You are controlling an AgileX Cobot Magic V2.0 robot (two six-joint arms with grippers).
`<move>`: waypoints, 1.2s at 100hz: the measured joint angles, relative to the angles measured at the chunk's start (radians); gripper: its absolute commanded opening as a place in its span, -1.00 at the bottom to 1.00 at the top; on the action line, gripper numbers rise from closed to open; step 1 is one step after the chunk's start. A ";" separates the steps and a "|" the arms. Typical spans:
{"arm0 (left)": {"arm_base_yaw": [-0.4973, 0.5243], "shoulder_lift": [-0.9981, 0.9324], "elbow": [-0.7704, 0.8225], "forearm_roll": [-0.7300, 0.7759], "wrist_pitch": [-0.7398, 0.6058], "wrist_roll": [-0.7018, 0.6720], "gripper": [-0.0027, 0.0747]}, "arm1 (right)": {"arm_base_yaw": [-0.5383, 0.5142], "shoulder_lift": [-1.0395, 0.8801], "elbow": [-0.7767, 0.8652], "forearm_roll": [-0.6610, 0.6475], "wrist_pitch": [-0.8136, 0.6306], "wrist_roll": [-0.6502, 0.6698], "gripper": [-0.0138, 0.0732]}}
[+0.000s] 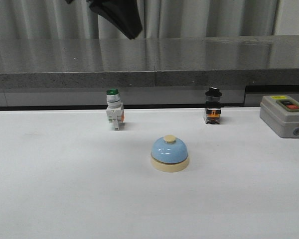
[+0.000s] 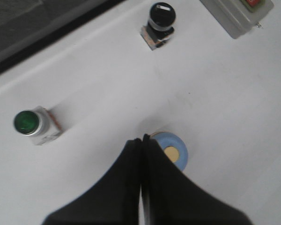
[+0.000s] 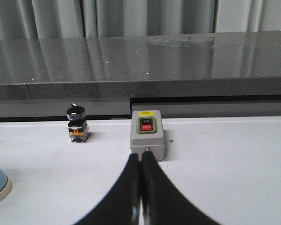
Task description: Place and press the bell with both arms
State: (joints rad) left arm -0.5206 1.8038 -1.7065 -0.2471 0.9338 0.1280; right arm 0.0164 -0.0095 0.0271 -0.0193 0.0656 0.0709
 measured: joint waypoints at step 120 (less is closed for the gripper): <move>0.391 -0.871 0.856 0.004 -0.204 -0.049 -0.98 | 0.000 0.000 0.000 0.000 0.000 0.000 -0.82</move>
State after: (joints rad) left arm -0.1295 0.9326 -0.8508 -0.2433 0.7300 0.0794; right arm 0.0164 -0.0095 0.0271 -0.0193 0.0656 0.0709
